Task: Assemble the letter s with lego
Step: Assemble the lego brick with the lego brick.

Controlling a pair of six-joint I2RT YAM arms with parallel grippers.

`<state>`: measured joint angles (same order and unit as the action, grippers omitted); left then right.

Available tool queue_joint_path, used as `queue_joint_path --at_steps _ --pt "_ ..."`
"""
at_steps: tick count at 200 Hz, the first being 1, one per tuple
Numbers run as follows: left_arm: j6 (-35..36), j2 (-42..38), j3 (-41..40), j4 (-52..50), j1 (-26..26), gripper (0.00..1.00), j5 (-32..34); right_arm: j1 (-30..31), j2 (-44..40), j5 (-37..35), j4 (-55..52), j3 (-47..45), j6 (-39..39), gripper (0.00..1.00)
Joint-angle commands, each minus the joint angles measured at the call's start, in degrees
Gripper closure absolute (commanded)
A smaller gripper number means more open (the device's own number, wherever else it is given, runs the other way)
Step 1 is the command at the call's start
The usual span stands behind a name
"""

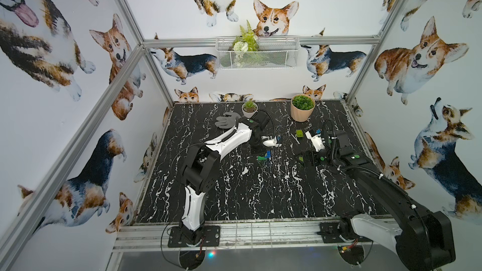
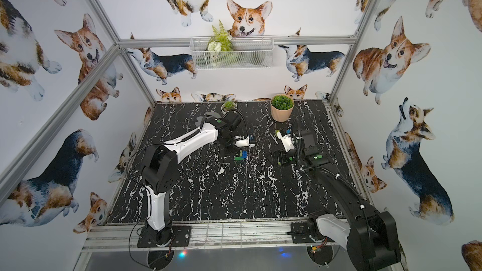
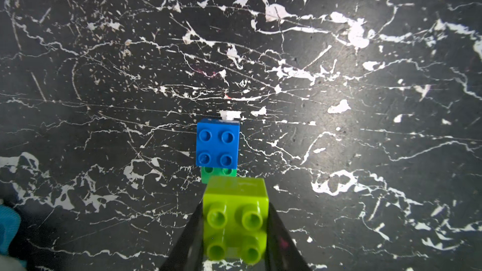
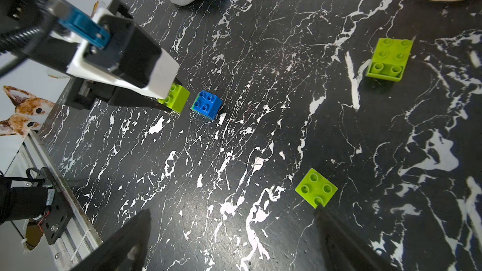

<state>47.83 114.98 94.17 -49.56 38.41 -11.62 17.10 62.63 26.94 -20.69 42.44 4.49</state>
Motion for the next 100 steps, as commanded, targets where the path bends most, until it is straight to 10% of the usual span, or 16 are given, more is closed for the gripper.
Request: queue_joint_path --at_steps 1,100 --pt "1.8 0.6 0.5 0.3 0.3 0.83 1.2 0.0 -0.6 -0.4 0.6 0.0 -0.7 0.00" --pt "1.6 3.6 2.0 0.3 0.3 0.83 1.9 -0.1 -0.7 -0.6 0.3 0.1 -0.9 0.00"
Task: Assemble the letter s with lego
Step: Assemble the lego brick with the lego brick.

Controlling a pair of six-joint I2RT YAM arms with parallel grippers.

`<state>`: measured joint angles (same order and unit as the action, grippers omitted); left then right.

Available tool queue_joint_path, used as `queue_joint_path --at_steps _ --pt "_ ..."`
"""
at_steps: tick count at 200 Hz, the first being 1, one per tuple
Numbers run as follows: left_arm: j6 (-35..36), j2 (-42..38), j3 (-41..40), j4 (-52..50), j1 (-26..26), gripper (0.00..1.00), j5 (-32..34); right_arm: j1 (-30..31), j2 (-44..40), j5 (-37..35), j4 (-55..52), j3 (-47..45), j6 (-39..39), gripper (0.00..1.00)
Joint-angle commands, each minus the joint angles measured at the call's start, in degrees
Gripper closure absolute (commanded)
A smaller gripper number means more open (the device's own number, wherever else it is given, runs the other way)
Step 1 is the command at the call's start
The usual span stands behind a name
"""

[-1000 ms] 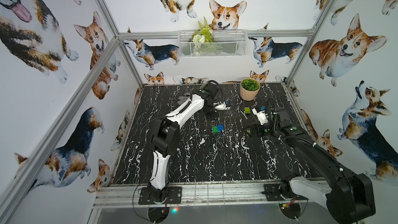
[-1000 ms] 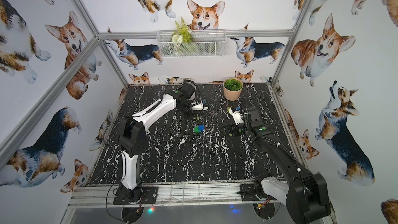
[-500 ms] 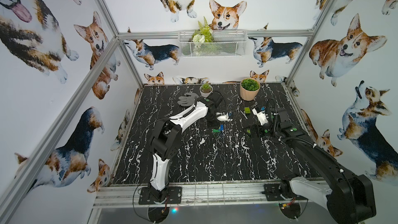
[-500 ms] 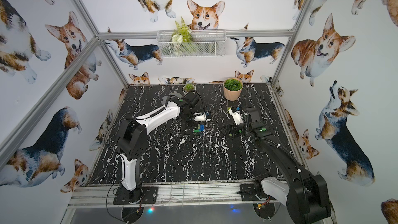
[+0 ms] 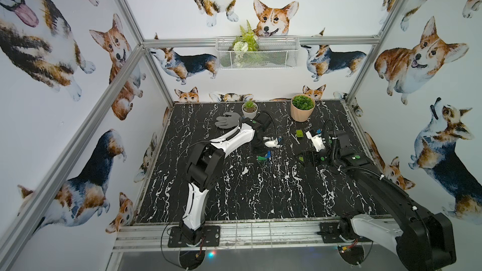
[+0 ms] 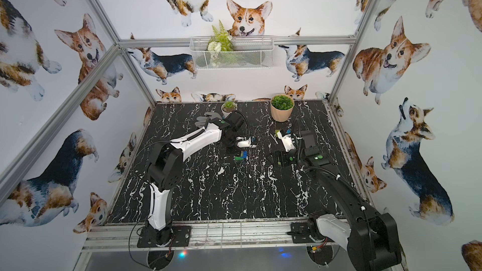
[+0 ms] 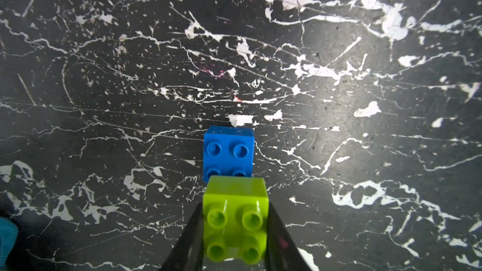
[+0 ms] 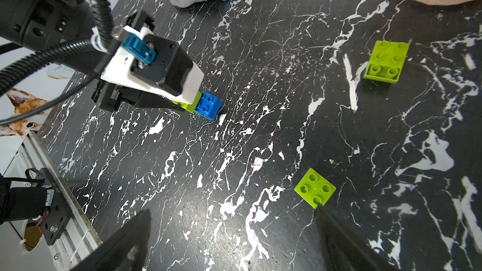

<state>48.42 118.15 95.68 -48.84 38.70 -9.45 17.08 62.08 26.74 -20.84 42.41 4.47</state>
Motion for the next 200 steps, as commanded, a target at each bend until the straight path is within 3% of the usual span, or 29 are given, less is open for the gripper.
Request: queue_joint_path --at_steps 1,200 --pt "1.0 0.5 0.5 -0.4 0.0 0.83 -0.2 0.0 -0.1 -0.3 0.4 0.1 -0.9 0.00" --pt "1.6 3.2 2.6 -2.3 0.1 0.83 0.0 -0.1 -0.1 -0.1 0.4 -0.1 -0.9 0.00"
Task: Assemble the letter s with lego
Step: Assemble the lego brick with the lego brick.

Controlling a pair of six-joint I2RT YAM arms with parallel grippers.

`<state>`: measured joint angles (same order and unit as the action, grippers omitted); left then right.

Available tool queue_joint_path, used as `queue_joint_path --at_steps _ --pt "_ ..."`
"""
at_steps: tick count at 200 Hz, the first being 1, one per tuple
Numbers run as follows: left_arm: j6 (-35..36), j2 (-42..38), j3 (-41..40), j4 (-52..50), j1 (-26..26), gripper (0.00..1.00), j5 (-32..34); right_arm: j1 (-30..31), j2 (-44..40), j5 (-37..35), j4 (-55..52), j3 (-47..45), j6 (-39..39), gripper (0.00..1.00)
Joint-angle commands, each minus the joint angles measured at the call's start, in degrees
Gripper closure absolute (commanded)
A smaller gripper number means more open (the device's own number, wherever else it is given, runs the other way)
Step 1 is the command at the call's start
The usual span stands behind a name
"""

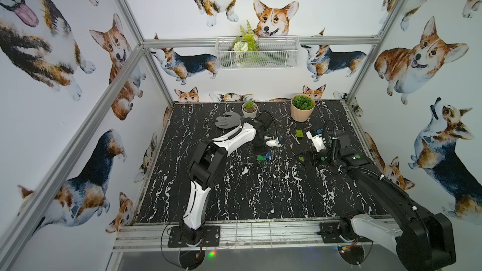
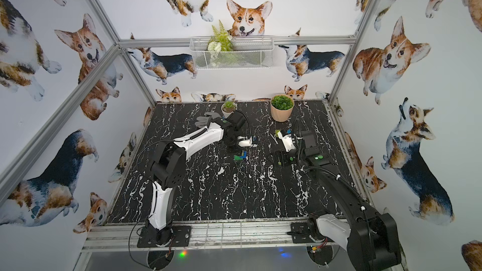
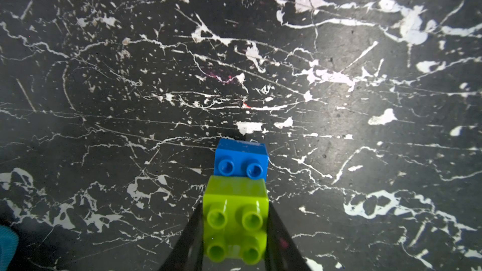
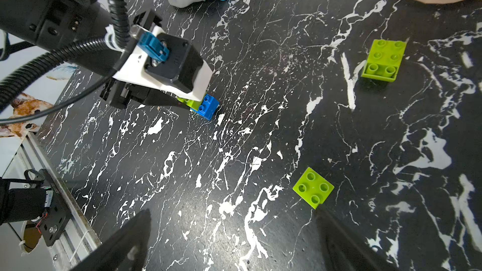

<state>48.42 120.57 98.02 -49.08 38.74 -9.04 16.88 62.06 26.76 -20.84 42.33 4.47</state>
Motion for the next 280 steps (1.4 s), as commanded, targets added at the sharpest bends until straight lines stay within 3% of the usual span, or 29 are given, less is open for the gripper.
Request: queue_joint_path --at_steps 1,280 --pt "1.6 0.8 0.3 -2.1 0.1 0.83 -0.4 0.1 -0.1 -0.1 0.4 0.0 -0.9 0.00" --pt "4.8 -1.3 -1.4 1.1 -1.4 0.85 -3.9 0.1 0.2 0.3 0.1 0.6 -1.2 0.00"
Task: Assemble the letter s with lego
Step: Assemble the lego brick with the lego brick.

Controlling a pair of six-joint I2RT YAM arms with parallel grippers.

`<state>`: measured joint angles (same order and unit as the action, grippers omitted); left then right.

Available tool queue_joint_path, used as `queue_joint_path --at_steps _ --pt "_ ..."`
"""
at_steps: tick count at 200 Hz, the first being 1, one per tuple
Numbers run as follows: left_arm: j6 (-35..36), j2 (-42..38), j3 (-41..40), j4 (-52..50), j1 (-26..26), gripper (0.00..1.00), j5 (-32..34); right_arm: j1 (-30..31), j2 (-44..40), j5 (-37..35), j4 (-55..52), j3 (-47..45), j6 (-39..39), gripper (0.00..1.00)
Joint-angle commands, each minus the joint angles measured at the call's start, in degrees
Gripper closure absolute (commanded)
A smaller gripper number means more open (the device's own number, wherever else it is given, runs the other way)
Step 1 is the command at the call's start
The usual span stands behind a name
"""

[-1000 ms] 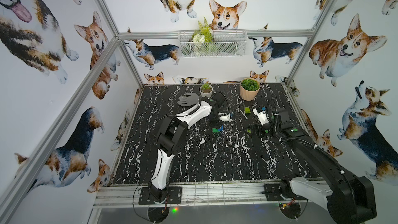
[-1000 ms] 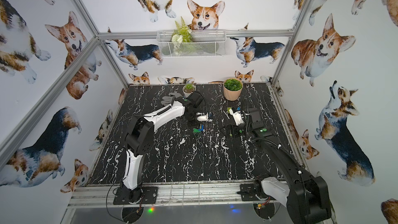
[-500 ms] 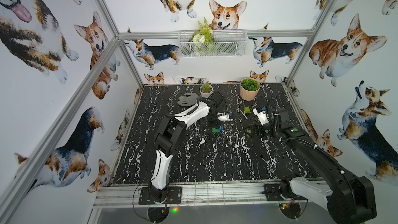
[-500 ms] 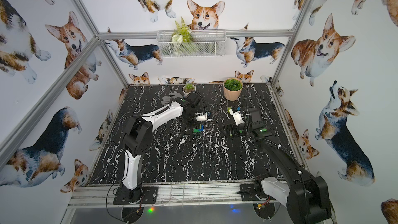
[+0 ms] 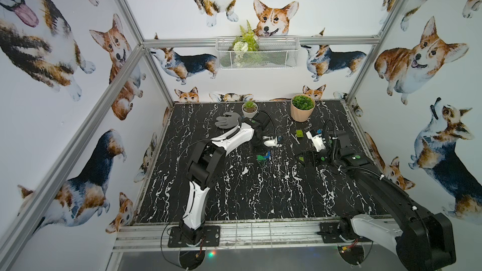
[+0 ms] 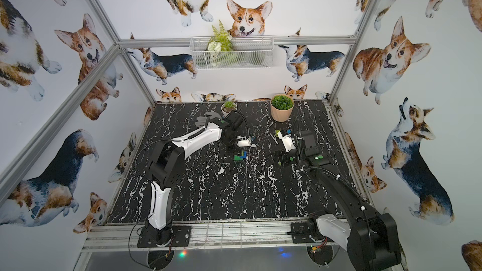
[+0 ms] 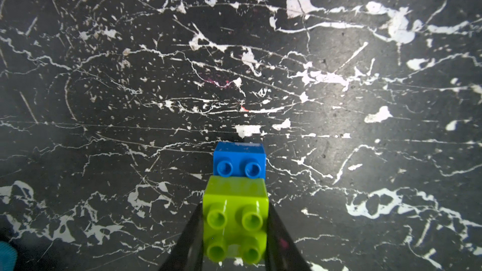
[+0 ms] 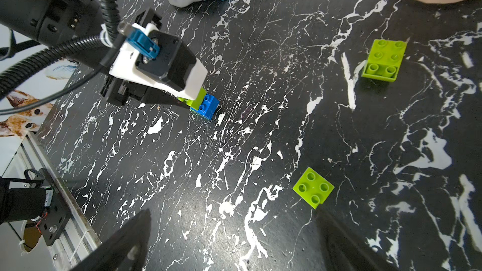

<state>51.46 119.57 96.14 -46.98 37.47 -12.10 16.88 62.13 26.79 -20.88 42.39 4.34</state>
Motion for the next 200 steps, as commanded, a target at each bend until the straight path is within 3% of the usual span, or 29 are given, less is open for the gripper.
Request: queue_joint_path --at_steps 1,200 --pt "1.8 -0.3 0.4 -1.1 -0.1 0.85 -0.8 0.1 0.1 0.3 0.1 0.5 -1.1 0.00" --pt "3.5 1.7 0.0 -2.0 -0.5 0.85 0.5 0.1 0.6 0.8 0.2 0.2 -1.3 0.00"
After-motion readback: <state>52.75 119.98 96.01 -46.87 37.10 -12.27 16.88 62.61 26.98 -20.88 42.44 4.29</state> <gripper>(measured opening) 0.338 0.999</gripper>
